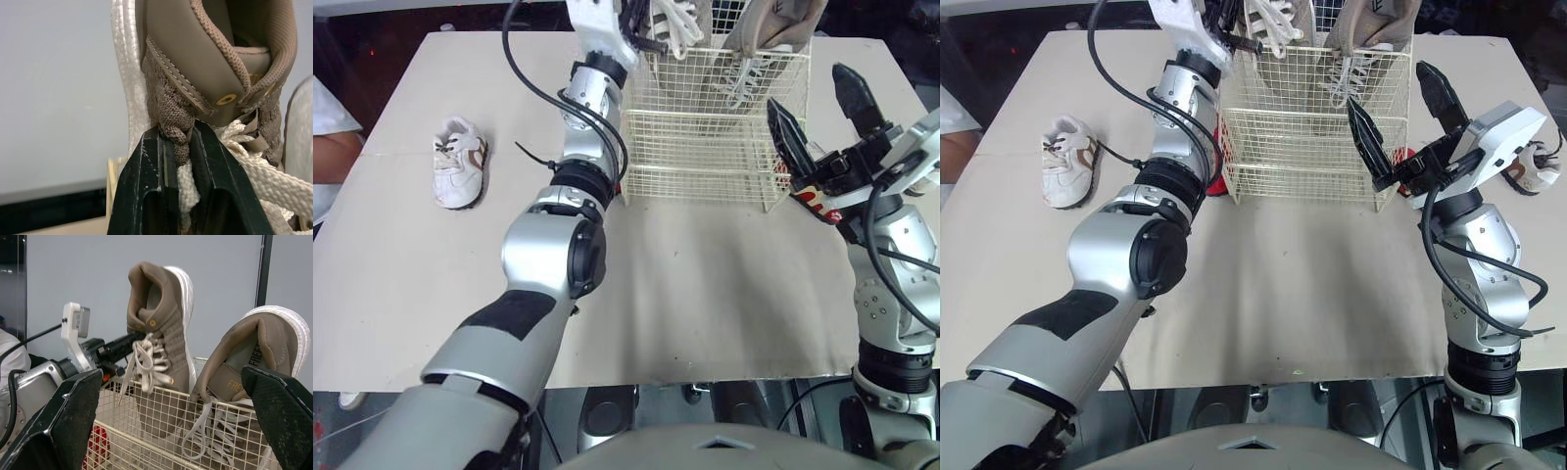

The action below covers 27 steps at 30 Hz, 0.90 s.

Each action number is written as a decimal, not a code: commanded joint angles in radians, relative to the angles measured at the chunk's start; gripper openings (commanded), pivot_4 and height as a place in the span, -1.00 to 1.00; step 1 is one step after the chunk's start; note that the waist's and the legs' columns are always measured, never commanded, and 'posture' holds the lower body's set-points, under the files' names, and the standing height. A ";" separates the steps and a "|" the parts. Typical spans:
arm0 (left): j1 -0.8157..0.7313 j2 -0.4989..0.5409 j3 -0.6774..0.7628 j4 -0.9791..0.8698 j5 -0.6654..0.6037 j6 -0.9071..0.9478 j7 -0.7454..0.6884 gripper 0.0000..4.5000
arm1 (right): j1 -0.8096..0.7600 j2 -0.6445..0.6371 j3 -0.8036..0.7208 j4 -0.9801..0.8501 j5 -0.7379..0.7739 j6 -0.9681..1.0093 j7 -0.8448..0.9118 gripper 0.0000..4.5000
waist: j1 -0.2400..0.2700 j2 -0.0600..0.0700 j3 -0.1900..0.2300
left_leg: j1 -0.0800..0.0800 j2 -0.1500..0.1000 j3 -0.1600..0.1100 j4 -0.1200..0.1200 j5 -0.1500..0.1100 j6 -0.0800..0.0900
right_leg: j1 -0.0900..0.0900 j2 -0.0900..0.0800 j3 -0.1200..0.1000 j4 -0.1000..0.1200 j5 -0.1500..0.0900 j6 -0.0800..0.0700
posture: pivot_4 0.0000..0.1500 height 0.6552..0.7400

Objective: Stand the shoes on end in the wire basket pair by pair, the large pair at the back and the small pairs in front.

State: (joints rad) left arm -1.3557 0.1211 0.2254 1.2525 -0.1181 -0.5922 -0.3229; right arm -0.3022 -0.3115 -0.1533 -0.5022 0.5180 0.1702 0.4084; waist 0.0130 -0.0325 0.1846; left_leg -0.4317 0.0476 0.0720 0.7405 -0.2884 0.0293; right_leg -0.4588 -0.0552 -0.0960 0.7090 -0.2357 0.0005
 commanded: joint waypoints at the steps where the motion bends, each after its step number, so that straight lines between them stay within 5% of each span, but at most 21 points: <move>1: 0.012 -0.003 -0.020 -0.079 0.005 0.017 -0.016 -0.18 | -0.009 -0.009 -0.006 -0.026 0.007 -0.009 0.005 1.00 | 0.001 0.000 0.000 | 0.000 0.000 0.000 0.000 0.000 0.000 | 0.000 0.000 0.000 0.000 0.000 0.000 | 1.00 -0.27; 7: 0.096 -0.031 -0.046 -0.243 -0.018 0.092 -0.051 0.96 | -0.008 -0.010 -0.005 -0.025 0.007 -0.009 0.008 1.00 | 0.002 0.000 0.000 | 0.000 0.000 0.000 0.001 0.000 0.000 | 0.000 0.000 0.000 0.001 0.000 0.000 | 1.00 -0.27; 20: 0.462 -0.029 -0.094 -1.008 -0.084 0.540 0.018 0.98 | 0.039 -0.065 -0.060 -0.024 0.015 -0.006 0.020 1.00 | 0.001 0.001 -0.001 | 0.002 0.005 -0.002 0.000 0.000 0.000 | 0.000 0.000 0.003 0.002 0.000 0.000 | 1.00 -0.27; 27: 0.565 0.060 -0.113 -1.314 -0.232 0.798 -0.096 0.98 | 0.138 -0.208 -0.162 0.037 0.012 0.071 0.068 1.00 | 0.003 0.001 -0.001 | 0.001 0.005 -0.003 0.001 0.000 0.000 | 0.001 0.000 0.006 0.001 0.000 0.000 | 1.00 -0.27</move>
State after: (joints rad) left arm -0.7912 0.1641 0.1378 0.0351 -0.3046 0.1563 -0.3763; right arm -0.1748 -0.4956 -0.2642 -0.4664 0.5271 0.2222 0.4635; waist 0.0161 -0.0313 0.1838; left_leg -0.4299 0.0529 0.0692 0.7415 -0.2884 0.0291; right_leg -0.4581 -0.0549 -0.0895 0.7105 -0.2355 0.0003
